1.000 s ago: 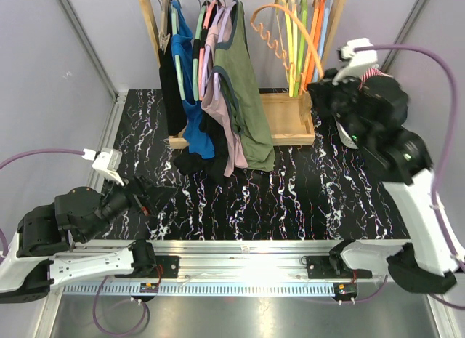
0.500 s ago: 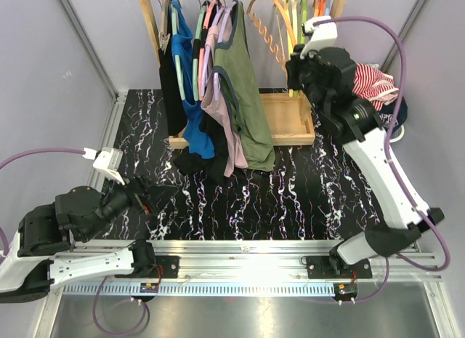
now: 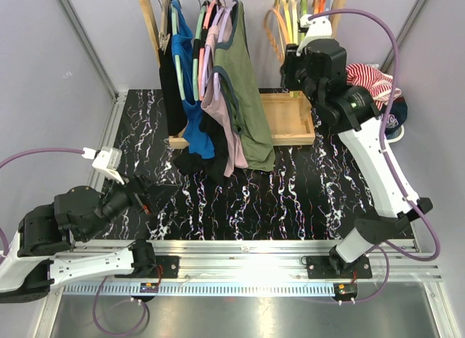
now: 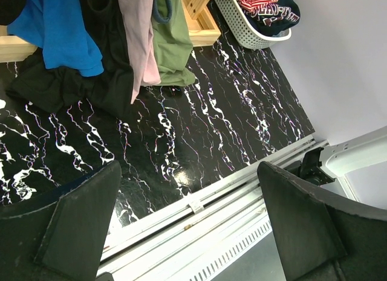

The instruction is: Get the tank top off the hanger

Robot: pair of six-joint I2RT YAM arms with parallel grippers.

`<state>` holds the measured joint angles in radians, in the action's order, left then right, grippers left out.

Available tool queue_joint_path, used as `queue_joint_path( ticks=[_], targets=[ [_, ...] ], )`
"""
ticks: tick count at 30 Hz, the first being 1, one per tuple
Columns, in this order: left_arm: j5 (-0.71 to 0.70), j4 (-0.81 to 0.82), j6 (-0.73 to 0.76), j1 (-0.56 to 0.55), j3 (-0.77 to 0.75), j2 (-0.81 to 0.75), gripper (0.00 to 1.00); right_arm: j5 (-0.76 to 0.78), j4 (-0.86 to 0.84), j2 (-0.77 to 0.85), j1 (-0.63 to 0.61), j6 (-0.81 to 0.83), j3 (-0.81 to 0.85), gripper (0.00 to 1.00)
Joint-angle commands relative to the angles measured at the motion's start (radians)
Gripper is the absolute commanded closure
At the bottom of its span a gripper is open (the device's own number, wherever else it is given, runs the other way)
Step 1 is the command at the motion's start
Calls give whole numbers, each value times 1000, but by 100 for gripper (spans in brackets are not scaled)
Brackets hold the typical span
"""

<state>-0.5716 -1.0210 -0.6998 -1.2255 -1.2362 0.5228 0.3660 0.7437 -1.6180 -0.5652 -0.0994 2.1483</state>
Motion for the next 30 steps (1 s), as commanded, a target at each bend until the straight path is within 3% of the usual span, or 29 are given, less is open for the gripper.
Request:
queue_joint_path(
  ticks=[1,4,10,12,15,21,25,30],
  targets=[
    [-1,65,6,-2,1,-6,1,-48,60,122,-5,-39,-8,47],
    [-1,70,14,-2,-9,2,1,-130,114,199,-5,-40,-10,21],
    [-8,79,28,-2,-25,17,1,-456,305,228,-6,-91,184,21],
    [-8,81,31,0,-29,22,1,-620,364,172,-5,-118,244,25],
    [-7,85,39,-2,-35,31,1,-728,318,115,-5,-157,251,32],
    [-7,85,39,0,-51,39,1,-779,123,-31,-7,-229,260,31],
    [-5,84,40,-2,-57,39,1,-794,49,-158,-27,-261,385,27],
    [-11,81,42,-2,-66,34,1,-499,56,-284,-59,-289,472,22]
  ],
)
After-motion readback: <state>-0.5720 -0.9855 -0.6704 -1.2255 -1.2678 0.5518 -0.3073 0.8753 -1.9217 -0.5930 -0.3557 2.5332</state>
